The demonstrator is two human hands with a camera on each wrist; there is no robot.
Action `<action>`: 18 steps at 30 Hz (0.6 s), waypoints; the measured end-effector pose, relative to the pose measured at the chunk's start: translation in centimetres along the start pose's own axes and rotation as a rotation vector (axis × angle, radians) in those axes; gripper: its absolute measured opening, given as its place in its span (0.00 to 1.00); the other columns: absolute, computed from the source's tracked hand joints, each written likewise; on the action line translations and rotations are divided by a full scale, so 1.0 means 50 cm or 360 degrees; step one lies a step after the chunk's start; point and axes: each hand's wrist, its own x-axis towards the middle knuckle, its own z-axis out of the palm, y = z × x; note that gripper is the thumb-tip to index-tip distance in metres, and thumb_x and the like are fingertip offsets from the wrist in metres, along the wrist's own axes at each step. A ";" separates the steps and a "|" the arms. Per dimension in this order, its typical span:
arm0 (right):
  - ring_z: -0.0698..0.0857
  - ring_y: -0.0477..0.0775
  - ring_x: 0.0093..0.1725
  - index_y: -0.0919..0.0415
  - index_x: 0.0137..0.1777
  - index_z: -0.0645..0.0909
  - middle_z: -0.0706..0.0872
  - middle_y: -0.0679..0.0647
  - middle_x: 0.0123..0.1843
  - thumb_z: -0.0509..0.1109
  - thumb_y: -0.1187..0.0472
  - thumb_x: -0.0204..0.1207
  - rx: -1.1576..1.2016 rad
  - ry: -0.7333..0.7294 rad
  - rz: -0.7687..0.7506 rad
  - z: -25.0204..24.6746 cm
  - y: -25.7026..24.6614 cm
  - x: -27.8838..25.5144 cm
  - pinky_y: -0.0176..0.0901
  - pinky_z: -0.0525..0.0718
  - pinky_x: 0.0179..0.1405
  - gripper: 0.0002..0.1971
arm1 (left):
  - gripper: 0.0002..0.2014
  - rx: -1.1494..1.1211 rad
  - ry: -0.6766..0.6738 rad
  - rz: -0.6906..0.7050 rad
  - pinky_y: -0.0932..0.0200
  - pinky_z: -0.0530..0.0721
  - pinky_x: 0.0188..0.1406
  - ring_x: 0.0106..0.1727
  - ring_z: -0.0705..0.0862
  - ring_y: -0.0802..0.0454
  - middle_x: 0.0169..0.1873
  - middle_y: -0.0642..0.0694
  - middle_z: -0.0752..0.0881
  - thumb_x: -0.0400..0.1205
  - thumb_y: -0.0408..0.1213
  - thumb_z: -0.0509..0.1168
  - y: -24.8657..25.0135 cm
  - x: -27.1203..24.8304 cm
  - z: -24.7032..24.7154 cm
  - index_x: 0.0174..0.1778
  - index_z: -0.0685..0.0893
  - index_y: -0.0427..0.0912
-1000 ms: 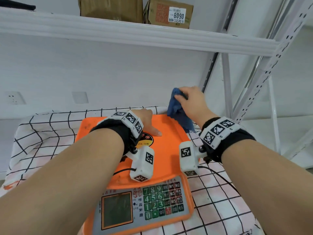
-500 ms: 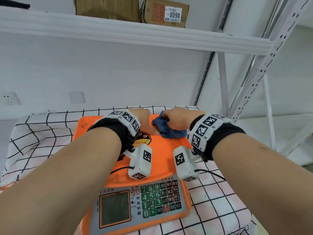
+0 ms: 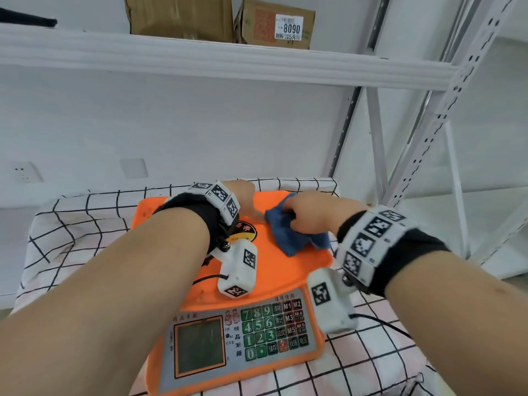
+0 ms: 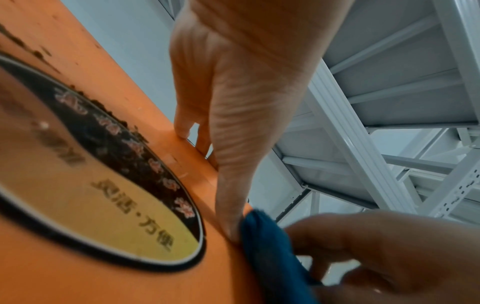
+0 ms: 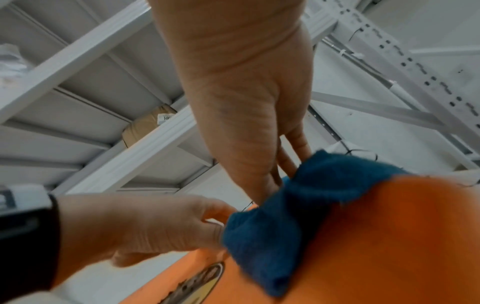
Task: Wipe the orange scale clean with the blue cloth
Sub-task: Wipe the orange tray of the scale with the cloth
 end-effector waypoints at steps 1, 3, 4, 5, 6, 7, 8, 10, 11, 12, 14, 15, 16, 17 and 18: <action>0.83 0.59 0.58 0.53 0.64 0.79 0.83 0.54 0.58 0.65 0.60 0.70 -0.0045 -0.0025 0.0036 -0.003 -0.011 0.016 0.52 0.82 0.58 0.20 | 0.19 -0.0021 0.0006 0.0000 0.55 0.77 0.45 0.50 0.82 0.44 0.54 0.42 0.85 0.76 0.56 0.68 0.000 -0.001 0.000 0.54 0.76 0.48; 0.83 0.61 0.58 0.52 0.64 0.78 0.82 0.56 0.60 0.66 0.55 0.62 -0.0009 -0.0059 0.0126 -0.014 -0.028 0.040 0.57 0.83 0.58 0.26 | 0.21 -0.0008 0.0011 -0.0027 0.54 0.81 0.47 0.49 0.83 0.44 0.51 0.42 0.86 0.74 0.55 0.68 -0.003 -0.002 -0.001 0.52 0.79 0.41; 0.82 0.62 0.59 0.51 0.64 0.77 0.82 0.56 0.60 0.65 0.53 0.58 -0.0006 -0.0101 0.0148 -0.021 -0.032 0.048 0.58 0.82 0.59 0.29 | 0.23 0.0008 0.0004 -0.0041 0.52 0.83 0.50 0.49 0.84 0.43 0.49 0.43 0.86 0.72 0.56 0.69 -0.005 -0.001 -0.001 0.51 0.80 0.40; 0.82 0.62 0.61 0.52 0.65 0.77 0.82 0.56 0.62 0.64 0.54 0.59 -0.0027 -0.0136 0.0138 -0.028 -0.031 0.056 0.58 0.81 0.60 0.30 | 0.24 0.0014 0.0008 -0.0042 0.50 0.84 0.52 0.49 0.85 0.43 0.49 0.43 0.86 0.70 0.57 0.68 -0.006 -0.002 -0.002 0.51 0.81 0.40; 0.81 0.61 0.62 0.52 0.67 0.77 0.81 0.55 0.64 0.64 0.55 0.65 -0.0045 -0.0135 0.0124 -0.033 -0.029 0.059 0.56 0.79 0.63 0.26 | 0.26 0.0015 -0.0001 -0.0060 0.49 0.85 0.53 0.49 0.85 0.44 0.49 0.45 0.86 0.68 0.59 0.68 -0.006 -0.003 -0.002 0.52 0.81 0.41; 0.80 0.60 0.64 0.53 0.68 0.76 0.81 0.55 0.65 0.62 0.58 0.72 -0.0058 -0.0105 0.0107 -0.033 -0.022 0.059 0.55 0.78 0.65 0.22 | 0.28 0.0018 0.0002 -0.0062 0.49 0.84 0.54 0.50 0.85 0.44 0.50 0.46 0.86 0.66 0.60 0.67 -0.006 -0.004 -0.003 0.53 0.80 0.43; 0.80 0.59 0.64 0.54 0.68 0.76 0.81 0.54 0.66 0.60 0.59 0.76 -0.0070 -0.0068 0.0088 -0.032 -0.017 0.055 0.54 0.77 0.66 0.20 | 0.29 0.0027 -0.0009 -0.0068 0.49 0.84 0.55 0.52 0.85 0.44 0.52 0.47 0.86 0.66 0.61 0.67 -0.004 -0.004 -0.004 0.55 0.80 0.43; 0.80 0.59 0.65 0.55 0.70 0.73 0.80 0.55 0.66 0.60 0.61 0.78 -0.0067 -0.0034 0.0032 -0.019 -0.003 0.039 0.50 0.78 0.65 0.20 | 0.29 0.0064 -0.0044 -0.0052 0.52 0.83 0.55 0.54 0.84 0.44 0.55 0.45 0.85 0.70 0.59 0.69 0.001 -0.005 -0.005 0.58 0.79 0.41; 0.80 0.58 0.64 0.55 0.71 0.72 0.80 0.55 0.65 0.61 0.62 0.78 -0.0046 -0.0019 -0.0001 -0.010 0.005 0.030 0.47 0.78 0.62 0.20 | 0.28 0.0103 -0.0055 -0.0046 0.54 0.82 0.52 0.54 0.84 0.44 0.55 0.44 0.85 0.73 0.58 0.69 0.003 -0.005 -0.005 0.59 0.78 0.40; 0.80 0.57 0.63 0.55 0.70 0.72 0.80 0.54 0.64 0.62 0.62 0.78 -0.0008 -0.0006 -0.0039 -0.003 0.013 0.019 0.45 0.77 0.59 0.20 | 0.26 0.0139 -0.0071 -0.0050 0.56 0.80 0.46 0.53 0.84 0.44 0.54 0.43 0.84 0.75 0.58 0.68 0.007 -0.008 -0.007 0.59 0.77 0.40; 0.79 0.55 0.61 0.51 0.68 0.74 0.80 0.52 0.63 0.64 0.61 0.76 0.0114 0.0028 -0.0107 0.014 0.031 -0.003 0.44 0.76 0.58 0.20 | 0.22 0.0199 -0.0095 -0.0063 0.60 0.73 0.33 0.47 0.81 0.46 0.48 0.43 0.82 0.78 0.57 0.66 0.014 -0.018 -0.006 0.55 0.76 0.42; 0.79 0.54 0.60 0.49 0.66 0.76 0.80 0.51 0.62 0.65 0.61 0.75 0.0169 0.0051 -0.0128 0.018 0.039 -0.013 0.45 0.77 0.59 0.19 | 0.22 0.0224 -0.0088 -0.0066 0.60 0.71 0.29 0.45 0.79 0.47 0.46 0.44 0.80 0.79 0.57 0.65 0.015 -0.020 -0.009 0.53 0.77 0.41; 0.79 0.53 0.59 0.48 0.65 0.77 0.80 0.48 0.59 0.66 0.60 0.74 0.0211 0.0059 -0.0140 0.023 0.046 -0.025 0.46 0.77 0.60 0.19 | 0.22 0.0236 -0.0092 -0.0082 0.61 0.69 0.28 0.44 0.77 0.47 0.46 0.43 0.80 0.79 0.57 0.65 0.016 -0.026 -0.014 0.53 0.77 0.39; 0.78 0.51 0.57 0.48 0.63 0.78 0.79 0.46 0.55 0.67 0.61 0.74 0.0244 0.0066 -0.0157 0.029 0.050 -0.036 0.44 0.77 0.58 0.17 | 0.23 0.0228 -0.0091 -0.0093 0.61 0.68 0.28 0.46 0.76 0.48 0.49 0.41 0.80 0.80 0.57 0.64 0.014 -0.031 -0.021 0.54 0.76 0.38; 0.78 0.50 0.55 0.48 0.59 0.80 0.79 0.44 0.52 0.68 0.61 0.73 0.0271 0.0077 -0.0176 0.033 0.051 -0.048 0.42 0.77 0.56 0.15 | 0.25 0.0202 -0.0091 -0.0109 0.61 0.68 0.29 0.48 0.74 0.50 0.54 0.39 0.80 0.81 0.57 0.62 0.011 -0.039 -0.032 0.57 0.76 0.34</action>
